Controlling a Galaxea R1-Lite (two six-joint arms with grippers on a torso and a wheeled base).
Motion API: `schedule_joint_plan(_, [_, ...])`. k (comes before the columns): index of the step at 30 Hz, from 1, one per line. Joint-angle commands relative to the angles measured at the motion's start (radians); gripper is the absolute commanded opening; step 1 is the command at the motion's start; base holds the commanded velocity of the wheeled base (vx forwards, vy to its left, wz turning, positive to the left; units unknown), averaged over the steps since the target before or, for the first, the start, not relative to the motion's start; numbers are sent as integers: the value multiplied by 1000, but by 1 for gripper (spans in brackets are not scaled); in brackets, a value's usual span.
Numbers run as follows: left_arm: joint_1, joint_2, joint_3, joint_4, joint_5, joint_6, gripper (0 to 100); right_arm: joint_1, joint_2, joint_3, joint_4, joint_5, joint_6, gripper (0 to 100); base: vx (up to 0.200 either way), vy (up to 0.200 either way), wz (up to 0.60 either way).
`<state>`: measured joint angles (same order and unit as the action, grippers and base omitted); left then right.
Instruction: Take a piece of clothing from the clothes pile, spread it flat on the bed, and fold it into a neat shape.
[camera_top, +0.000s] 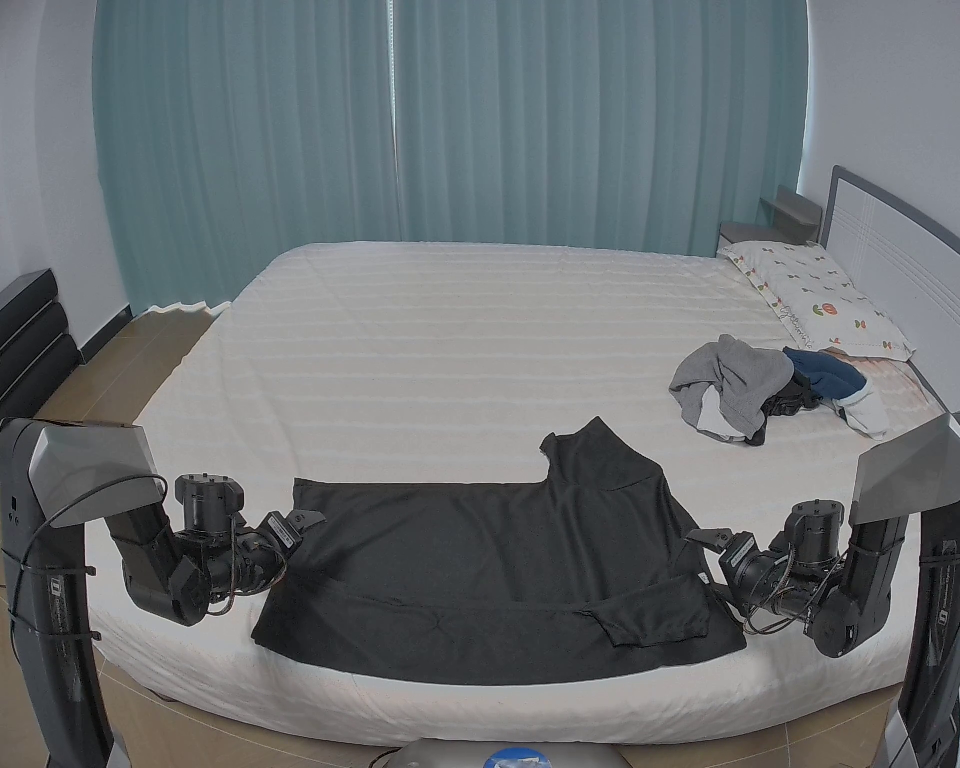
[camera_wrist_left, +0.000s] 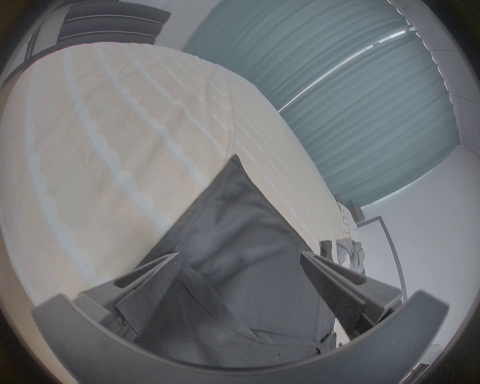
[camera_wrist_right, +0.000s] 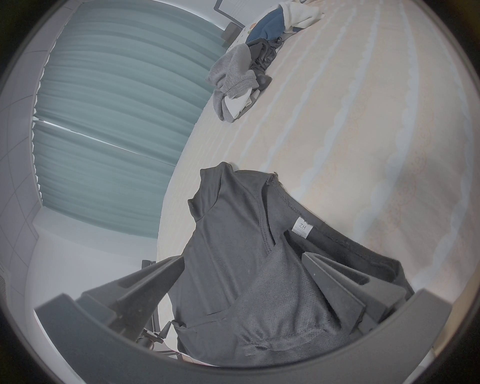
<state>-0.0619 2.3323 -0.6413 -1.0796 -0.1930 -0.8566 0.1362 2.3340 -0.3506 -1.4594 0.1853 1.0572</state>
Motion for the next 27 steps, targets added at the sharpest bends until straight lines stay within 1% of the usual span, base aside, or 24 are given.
schedule_joint_plan(1, [19,1,-9,0,3,-2,100,0,8,2,-3,0,0,100,0,0,0])
schedule_joint_plan(2, [53,-33,-8,9,1,-7,100,0,8,2,-3,0,1,100,0,0,0])
schedule_joint_plan(5, [63,-56,-5,18,-8,-7,100,0,8,2,-3,0,1,100,0,0,0])
schedule_joint_plan(6, [83,-149,2,104,-52,5,100,0,8,2,-3,0,0,100,0,0,0])
schedule_joint_plan(8, [85,-183,-6,164,-79,24,100,0,8,2,-3,0,0,100,0,0,0])
schedule_joint_plan(9, [85,-183,-6,164,-79,24,100,0,8,2,-3,0,0,100,0,0,0])
schedule_joint_plan(10, [85,-220,-14,253,-114,96,100,0,8,2,-3,0,0,100,0,0,0])
schedule_joint_plan(13, [85,-220,-21,333,-151,248,100,0,8,2,-3,0,0,100,0,0,0])
schedule_joint_plan(15, [85,-208,-28,351,-152,307,100,0,8,2,-3,0,1,100,0,0,0])
schedule_joint_plan(16, [83,-191,-29,352,-152,321,100,0,8,2,-3,0,0,100,0,0,0])
schedule_joint_plan(23, [62,-90,-40,340,-141,335,100,0,8,2,-3,0,0,100,0,0,0])
schedule_joint_plan(27, [51,-70,-43,339,-131,337,100,0,11,4,-3,-1,0,100,0,0,0])
